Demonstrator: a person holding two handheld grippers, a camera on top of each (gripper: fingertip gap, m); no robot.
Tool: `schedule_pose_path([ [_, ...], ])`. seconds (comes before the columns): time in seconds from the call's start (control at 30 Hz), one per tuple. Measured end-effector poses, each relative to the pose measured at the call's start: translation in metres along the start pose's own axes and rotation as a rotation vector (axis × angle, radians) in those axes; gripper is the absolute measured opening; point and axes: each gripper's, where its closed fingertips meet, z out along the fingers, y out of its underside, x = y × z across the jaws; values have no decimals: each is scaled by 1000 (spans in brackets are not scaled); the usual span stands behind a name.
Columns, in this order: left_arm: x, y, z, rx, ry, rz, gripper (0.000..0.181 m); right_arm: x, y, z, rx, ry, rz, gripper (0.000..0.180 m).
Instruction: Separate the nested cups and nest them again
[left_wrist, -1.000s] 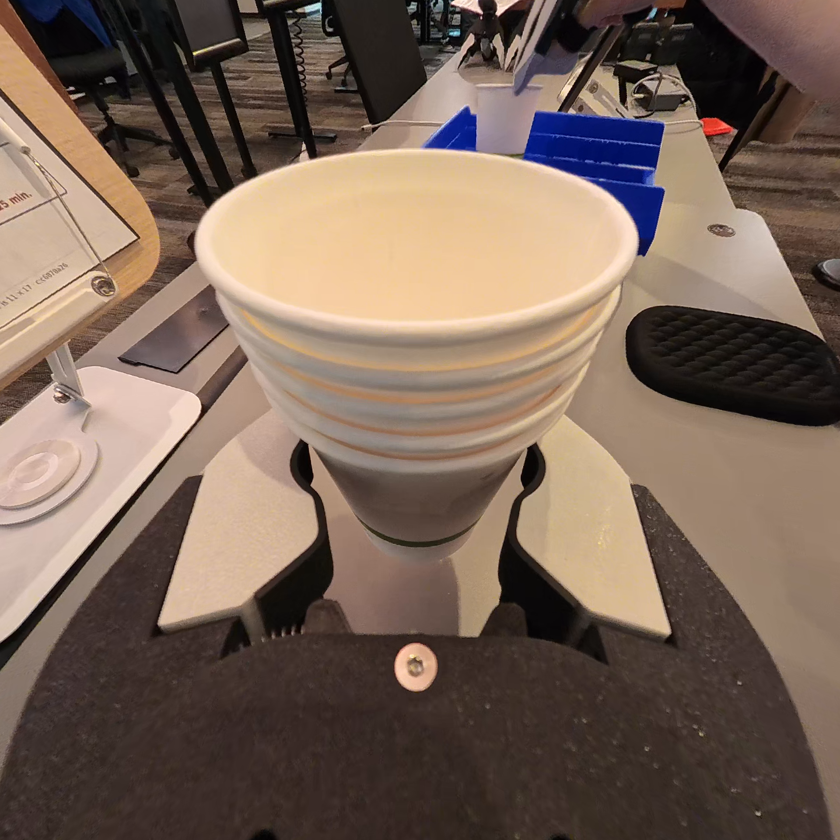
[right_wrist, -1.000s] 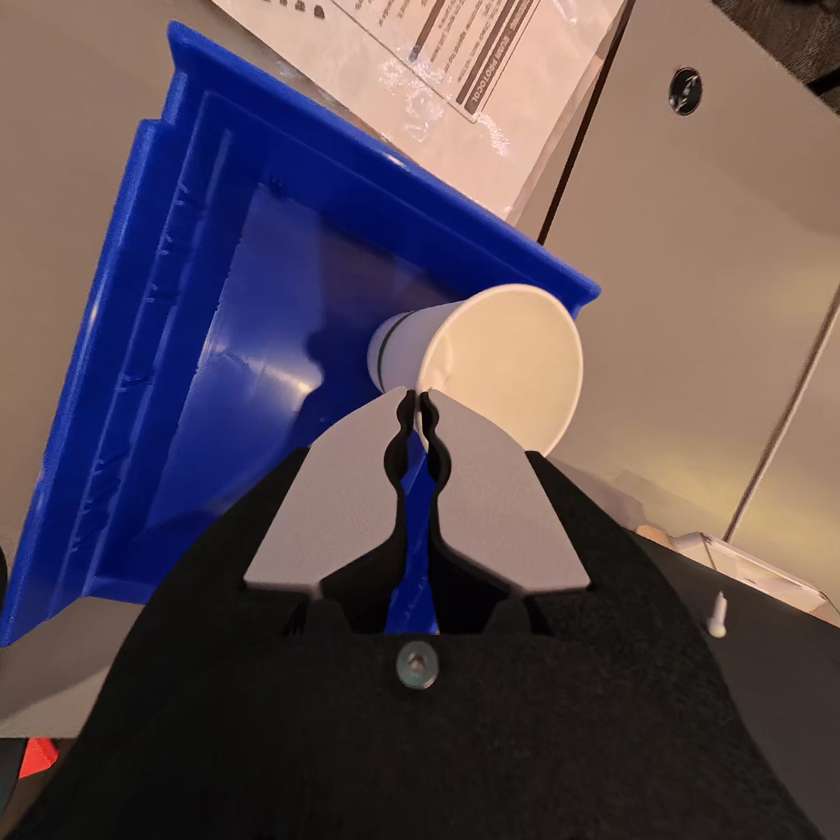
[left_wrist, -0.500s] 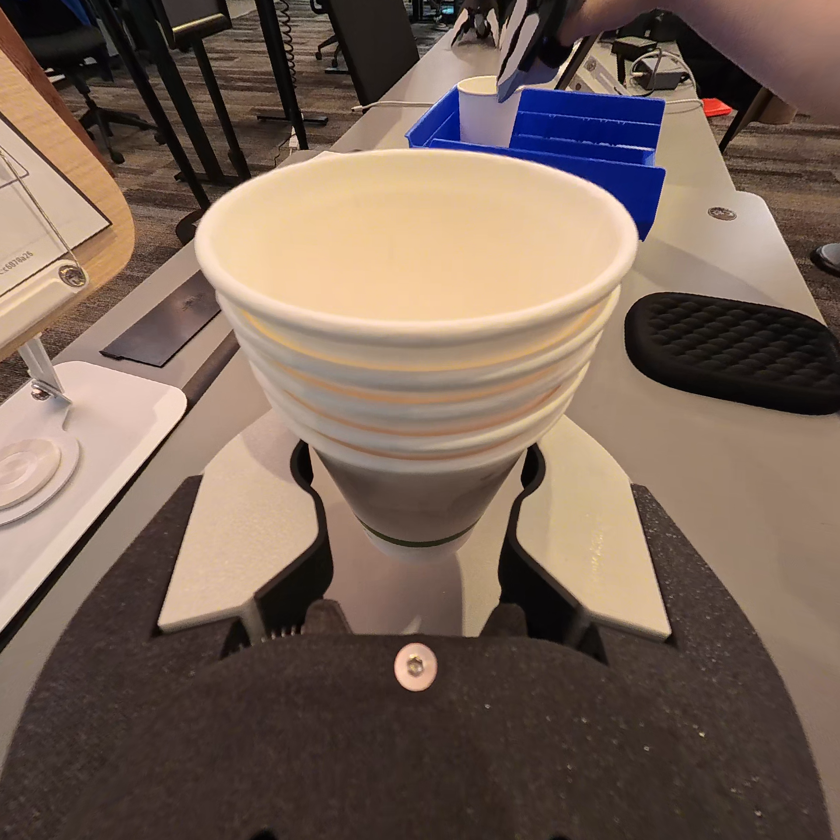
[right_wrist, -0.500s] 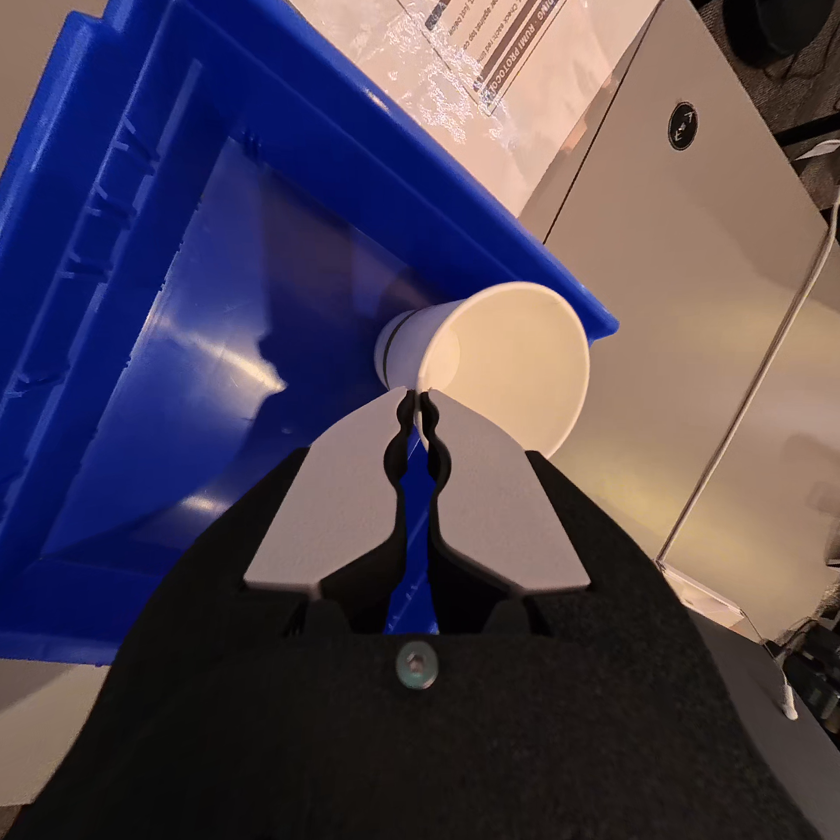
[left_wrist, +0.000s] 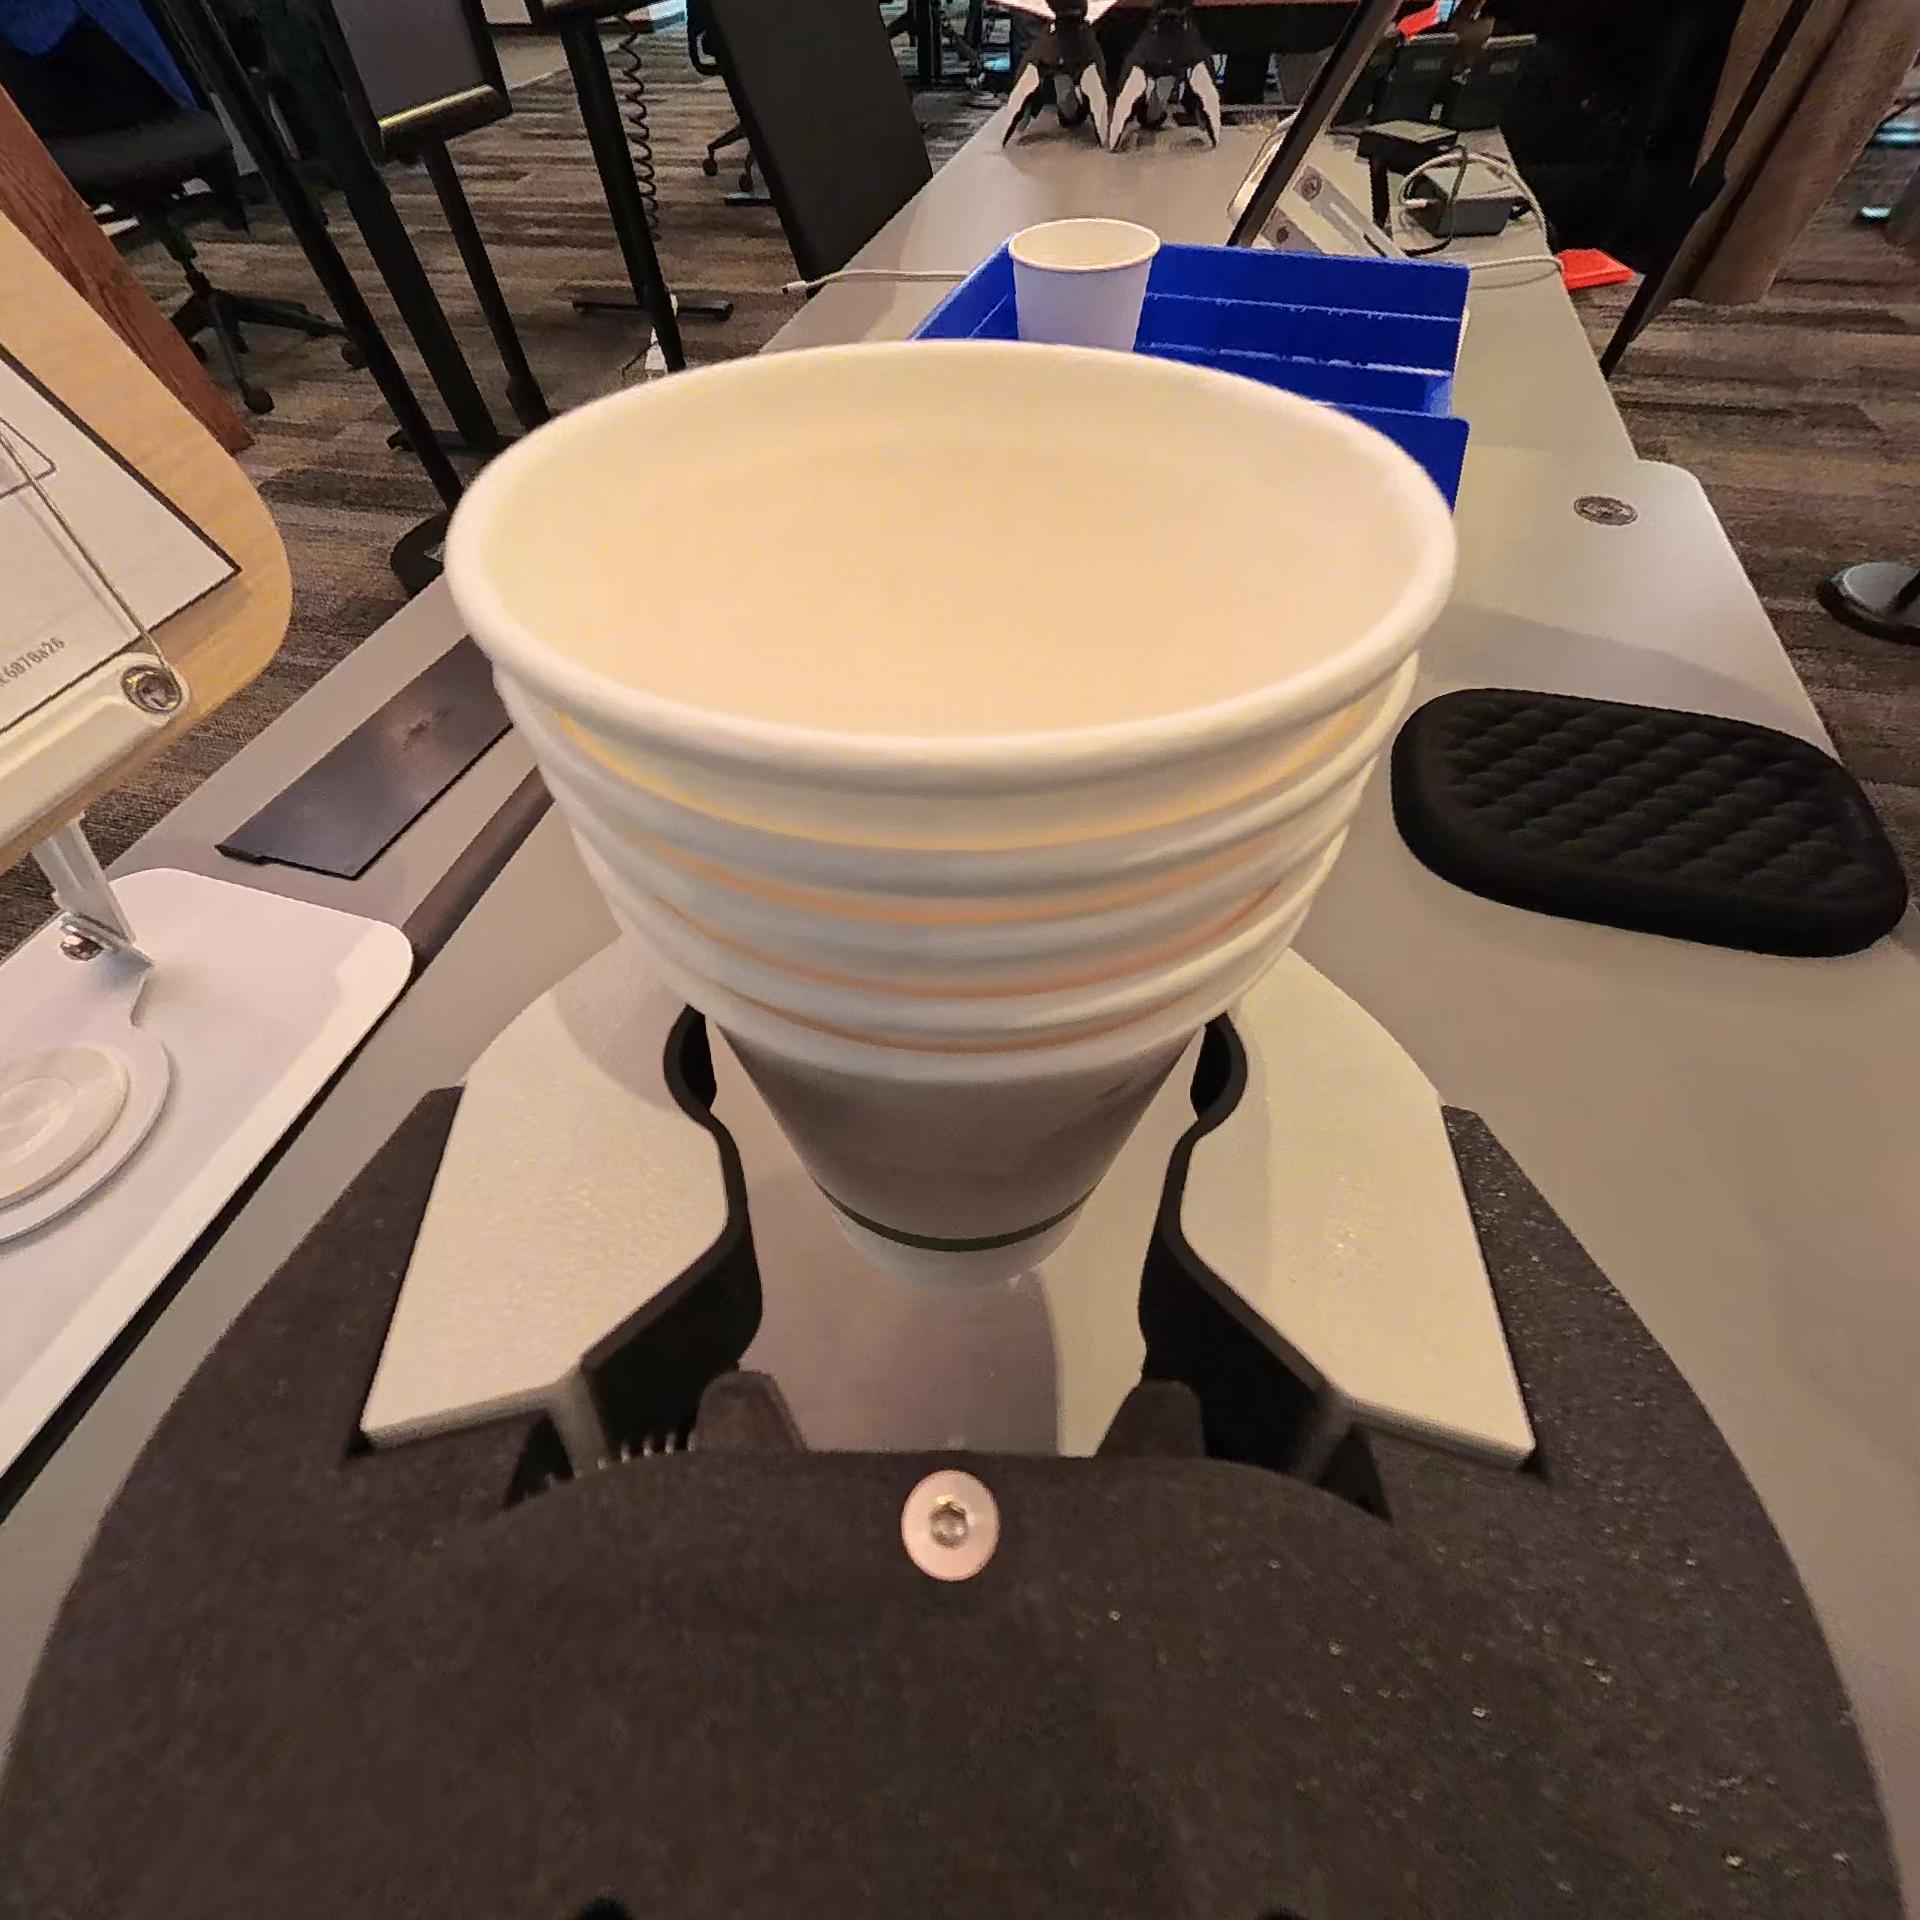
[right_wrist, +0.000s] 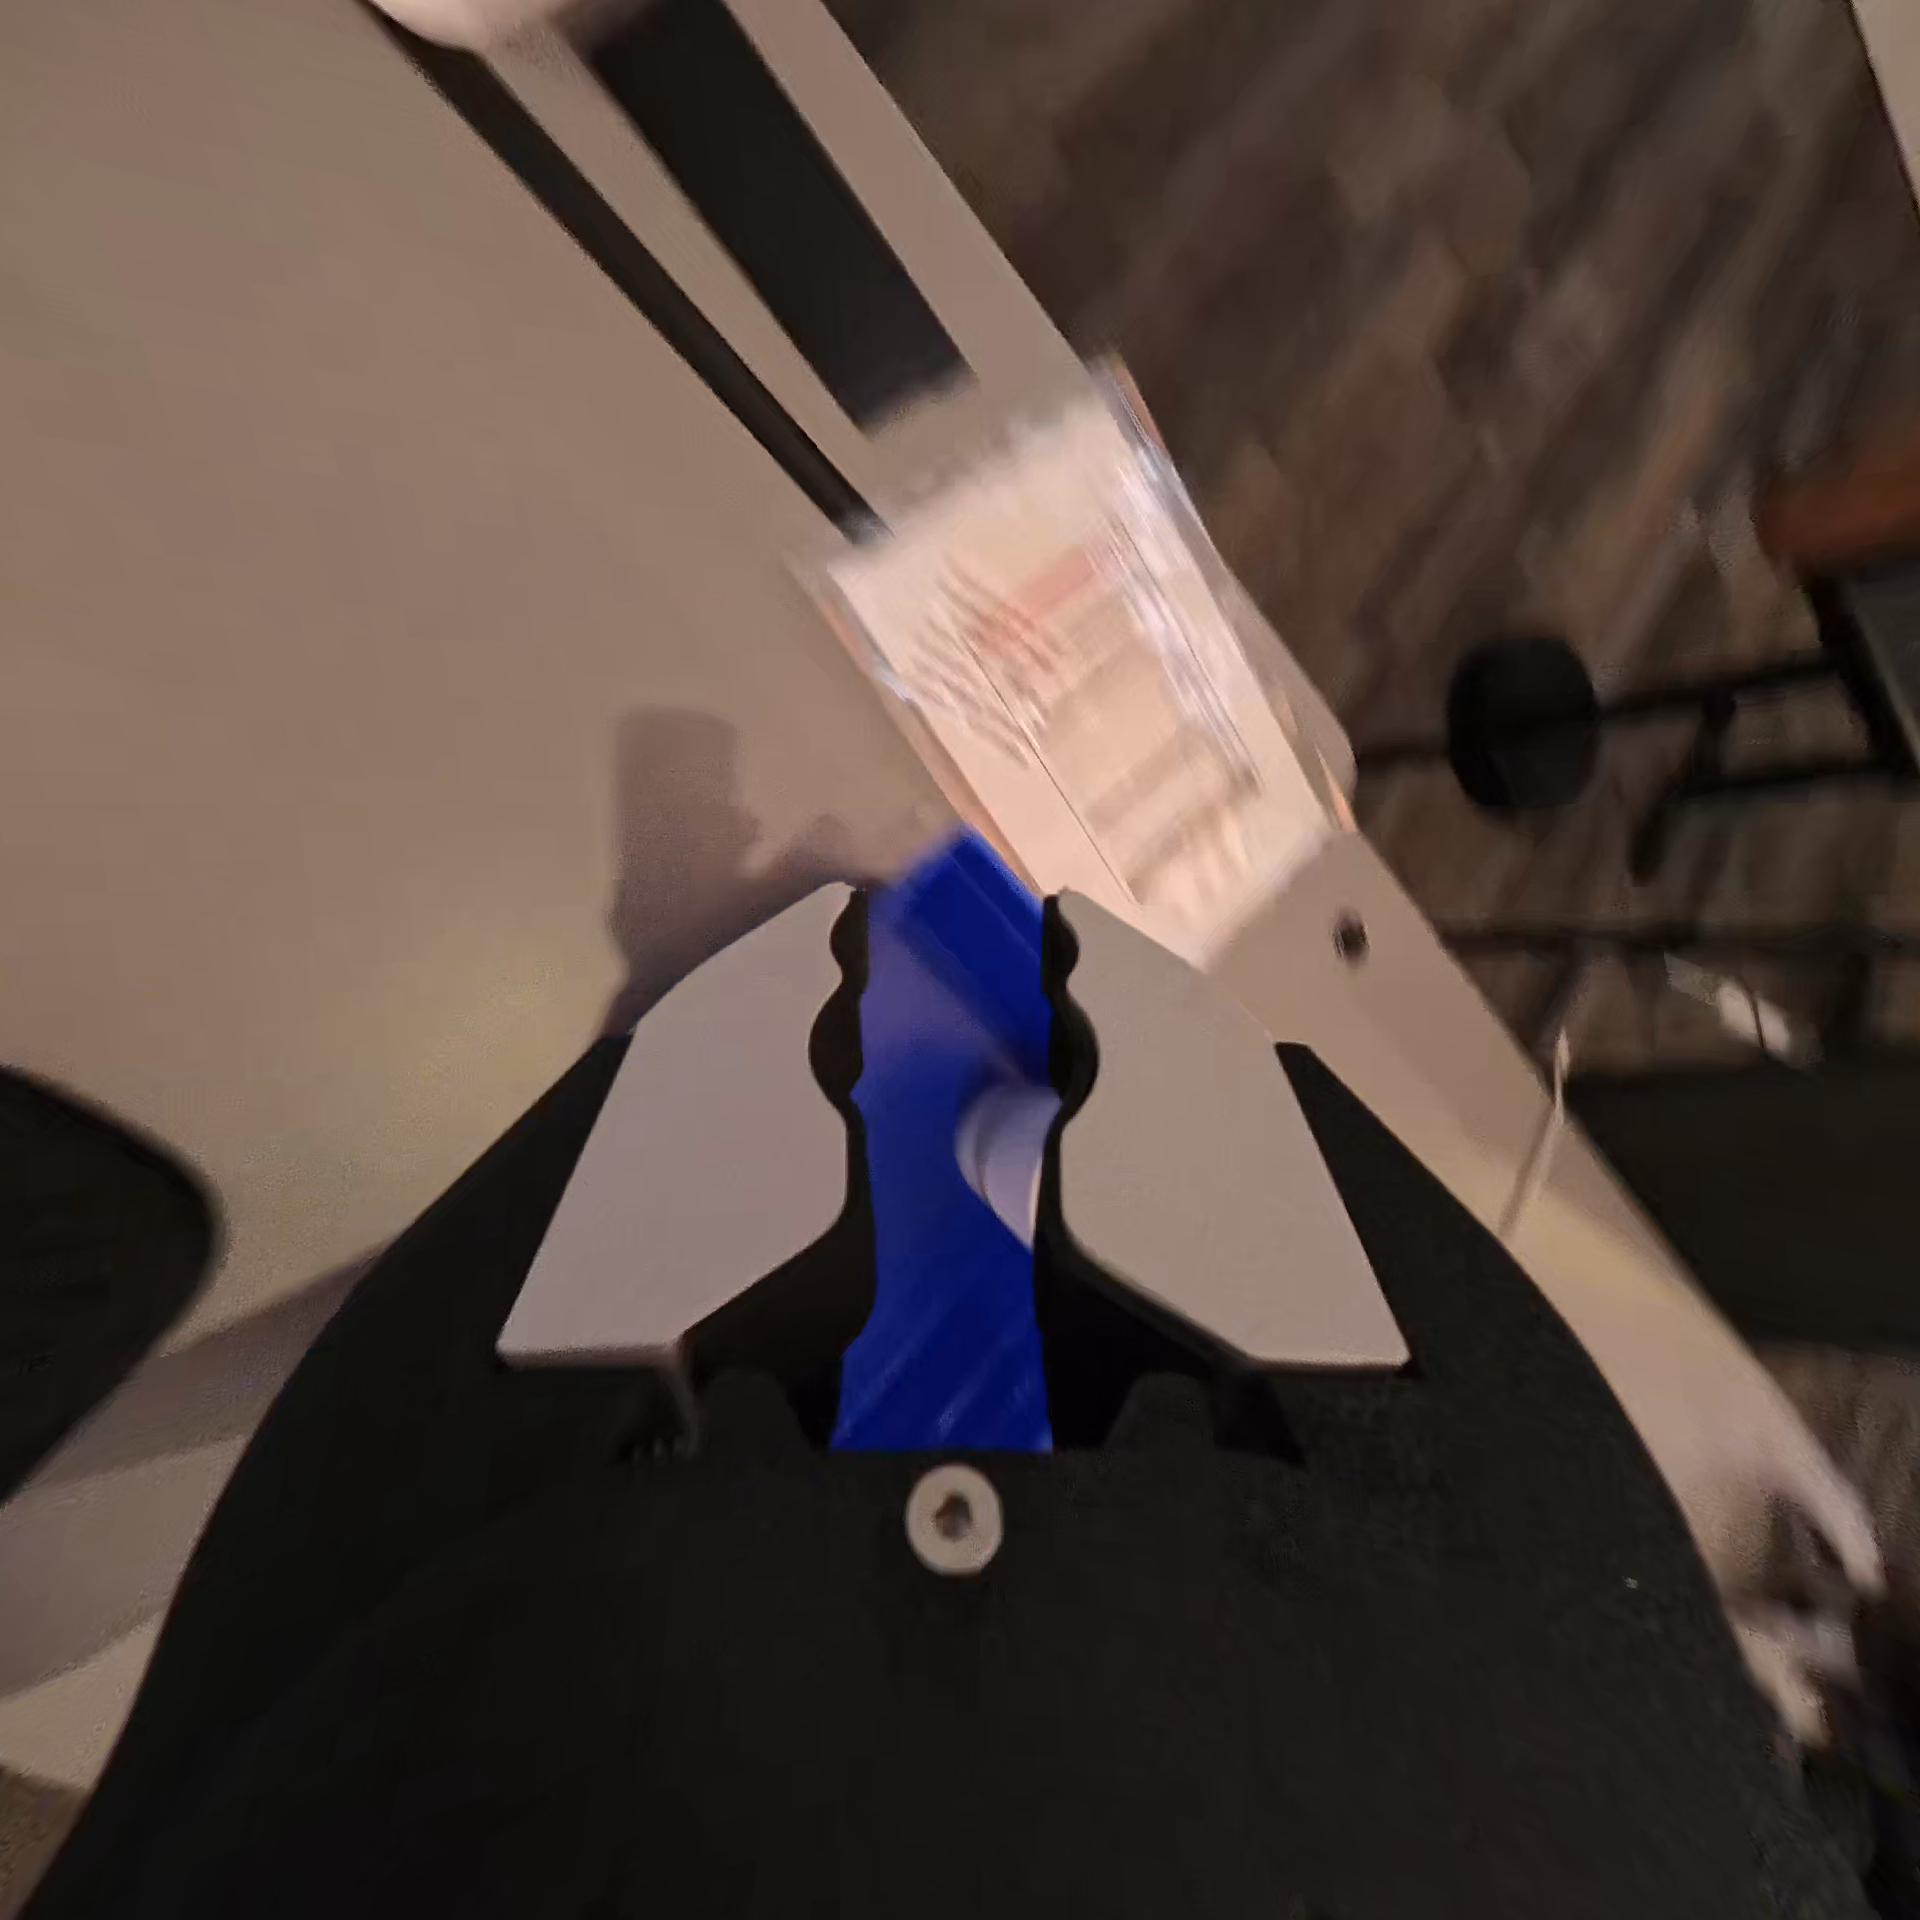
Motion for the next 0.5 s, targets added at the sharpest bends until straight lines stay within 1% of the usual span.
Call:
schedule_pose_path([
  [0.07,1,1,0,-5,0,2,91,-63,-72,-23,129,-172,-166,30],
  [0.1,1,1,1,-7,0,4,91,-98,-102,-34,187,-251,-259,26],
  [0.13,2,1,1,-9,1,6,91,-128,-127,-41,231,-303,-340,24],
  [0.2,3,1,1,-10,1,9,91,-179,-166,-46,275,-357,-458,19],
  [0.27,3,1,0,-9,1,8,91,-226,-187,-41,282,-424,-557,16],
  [0.33,1,1,-1,-9,-3,4,91,-265,-194,-33,251,-498,-625,16],
  [0.4,-1,2,-1,-8,-7,-4,91,-292,-195,-24,211,-536,-677,19],
  [0.5,-3,2,-2,-6,-9,-10,91,-315,-197,-15,200,-539,-728,17],
])
